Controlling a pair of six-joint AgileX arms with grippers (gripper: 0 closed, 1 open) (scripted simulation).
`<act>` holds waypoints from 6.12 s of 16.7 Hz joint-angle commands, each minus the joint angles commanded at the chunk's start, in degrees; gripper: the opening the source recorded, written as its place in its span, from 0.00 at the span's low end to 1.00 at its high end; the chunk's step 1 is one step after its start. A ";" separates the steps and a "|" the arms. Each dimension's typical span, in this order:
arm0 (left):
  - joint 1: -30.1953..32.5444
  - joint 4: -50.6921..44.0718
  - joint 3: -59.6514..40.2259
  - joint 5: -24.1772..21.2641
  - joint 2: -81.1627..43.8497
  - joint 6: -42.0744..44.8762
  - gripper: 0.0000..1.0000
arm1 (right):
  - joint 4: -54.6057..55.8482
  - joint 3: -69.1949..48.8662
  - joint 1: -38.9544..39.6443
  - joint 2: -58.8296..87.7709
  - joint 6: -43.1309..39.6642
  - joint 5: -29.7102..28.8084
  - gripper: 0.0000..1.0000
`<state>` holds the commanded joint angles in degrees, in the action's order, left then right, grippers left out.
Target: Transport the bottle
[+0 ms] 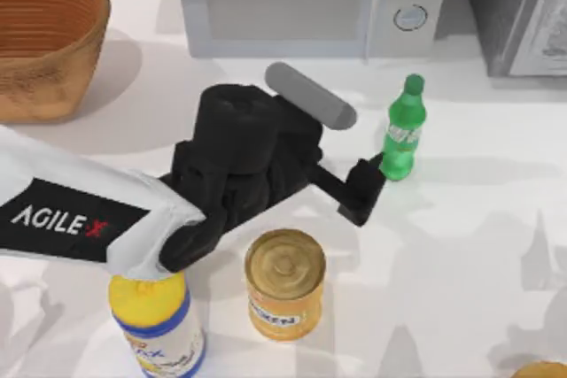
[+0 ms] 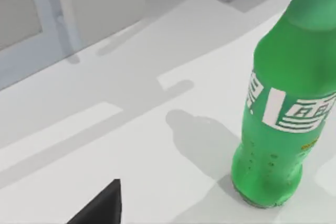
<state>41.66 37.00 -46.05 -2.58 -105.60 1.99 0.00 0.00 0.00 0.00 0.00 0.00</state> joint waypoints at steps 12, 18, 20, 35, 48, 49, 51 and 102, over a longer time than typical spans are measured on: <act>2.70 -0.14 -4.75 0.09 -5.20 -0.36 1.00 | 0.00 0.00 0.00 0.00 0.00 0.00 1.00; 3.80 -1.96 -17.74 0.92 -16.17 -0.79 1.00 | 0.00 0.00 0.00 0.00 0.00 0.00 1.00; 3.47 -1.68 -21.93 0.52 -20.69 -0.68 1.00 | 0.00 0.00 0.00 0.00 0.00 0.00 1.00; 2.91 -1.23 -25.97 -0.08 -25.16 -0.47 0.40 | 0.00 0.00 0.00 0.00 0.00 0.00 1.00; 2.91 -1.23 -25.97 -0.08 -25.16 -0.47 0.00 | 0.00 0.00 0.00 0.00 0.00 0.00 1.00; 3.03 -1.24 -25.93 -0.08 -25.08 -0.41 0.00 | 0.00 0.00 0.00 0.00 0.00 0.00 1.00; 2.74 -0.90 -25.41 0.65 -24.31 -0.51 0.00 | 0.00 0.00 0.00 0.00 0.00 0.00 1.00; -20.63 17.75 13.15 20.32 -4.46 -8.70 0.83 | 0.00 0.00 0.00 0.00 0.00 0.00 1.00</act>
<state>21.03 54.75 -32.90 17.74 -110.07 -6.71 0.00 0.00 0.00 0.00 0.00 0.00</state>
